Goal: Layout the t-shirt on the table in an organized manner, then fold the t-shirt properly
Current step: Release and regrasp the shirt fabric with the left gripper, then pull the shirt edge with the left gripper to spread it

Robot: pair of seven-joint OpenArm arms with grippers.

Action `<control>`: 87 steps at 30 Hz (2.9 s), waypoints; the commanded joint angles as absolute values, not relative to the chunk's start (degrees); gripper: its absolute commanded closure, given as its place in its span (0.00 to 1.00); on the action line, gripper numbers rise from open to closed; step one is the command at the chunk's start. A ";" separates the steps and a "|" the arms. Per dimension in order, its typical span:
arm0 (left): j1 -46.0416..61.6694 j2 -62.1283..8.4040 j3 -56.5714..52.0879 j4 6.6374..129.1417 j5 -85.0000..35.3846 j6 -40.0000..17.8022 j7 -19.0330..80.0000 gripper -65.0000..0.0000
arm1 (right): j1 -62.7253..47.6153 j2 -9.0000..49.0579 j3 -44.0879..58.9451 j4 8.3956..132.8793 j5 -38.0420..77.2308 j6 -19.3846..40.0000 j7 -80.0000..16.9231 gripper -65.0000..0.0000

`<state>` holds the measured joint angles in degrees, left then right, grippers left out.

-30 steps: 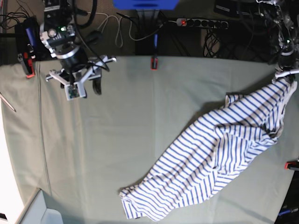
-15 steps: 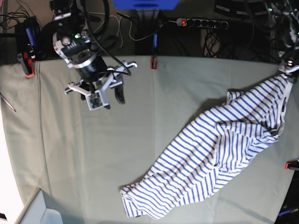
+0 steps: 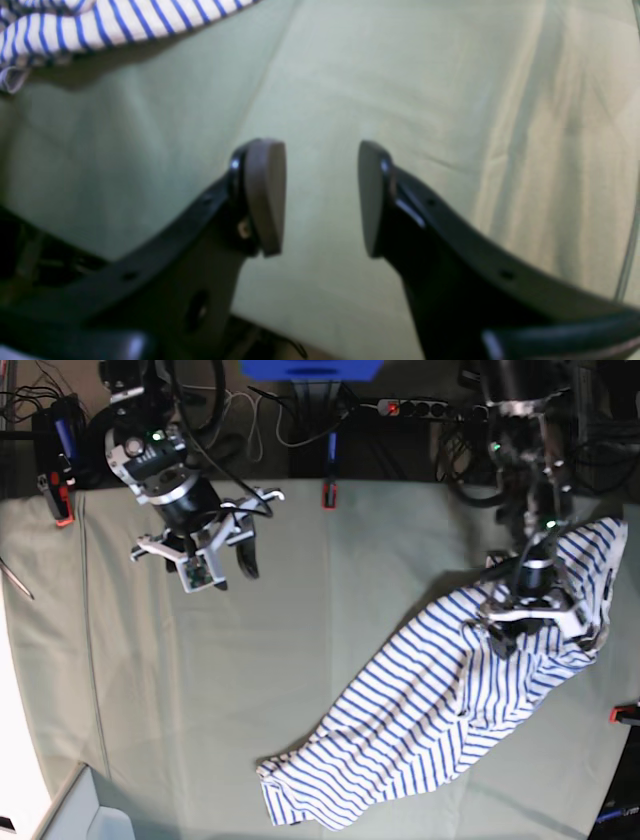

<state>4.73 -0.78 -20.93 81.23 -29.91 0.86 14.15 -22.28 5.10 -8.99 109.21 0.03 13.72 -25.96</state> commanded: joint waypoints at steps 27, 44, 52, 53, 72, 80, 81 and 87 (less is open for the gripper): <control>-7.34 0.75 -23.60 65.01 -26.07 0.40 12.26 0.97 | -22.29 6.90 -8.84 110.20 0.40 14.46 -24.66 0.62; -25.27 -9.36 -27.47 70.20 -26.07 0.40 12.88 1.00 | -22.29 6.90 -8.84 105.45 0.40 14.46 -24.66 0.62; -35.91 -15.60 -27.38 66.07 -25.71 0.40 12.70 1.00 | -22.29 6.90 -8.84 105.45 0.40 14.46 -24.66 0.62; -37.05 -16.57 -27.38 63.78 -25.80 0.40 12.44 1.00 | -22.29 6.90 -8.84 105.36 0.40 14.46 -24.66 0.62; -41.45 -18.95 -27.12 39.60 -25.71 0.13 6.20 0.74 | -22.29 6.55 -9.10 103.16 0.40 14.46 -24.66 0.62; -39.87 -18.95 -27.21 44.35 -25.80 0.04 6.11 0.54 | -23.25 5.14 -10.07 103.34 0.40 14.46 -24.66 0.62; -38.81 -18.95 -27.38 45.32 -25.80 0.22 6.11 0.54 | -23.25 4.70 -10.33 103.34 0.40 14.46 -24.66 0.62; -29.85 -22.11 -27.56 51.91 -25.80 0.22 6.11 0.54 | -23.16 2.59 -10.59 103.16 0.40 14.46 -24.66 0.62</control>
<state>-28.05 -21.15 -27.51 50.78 -25.67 0.64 7.40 -23.38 2.74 -10.50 102.30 0.03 13.69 -25.89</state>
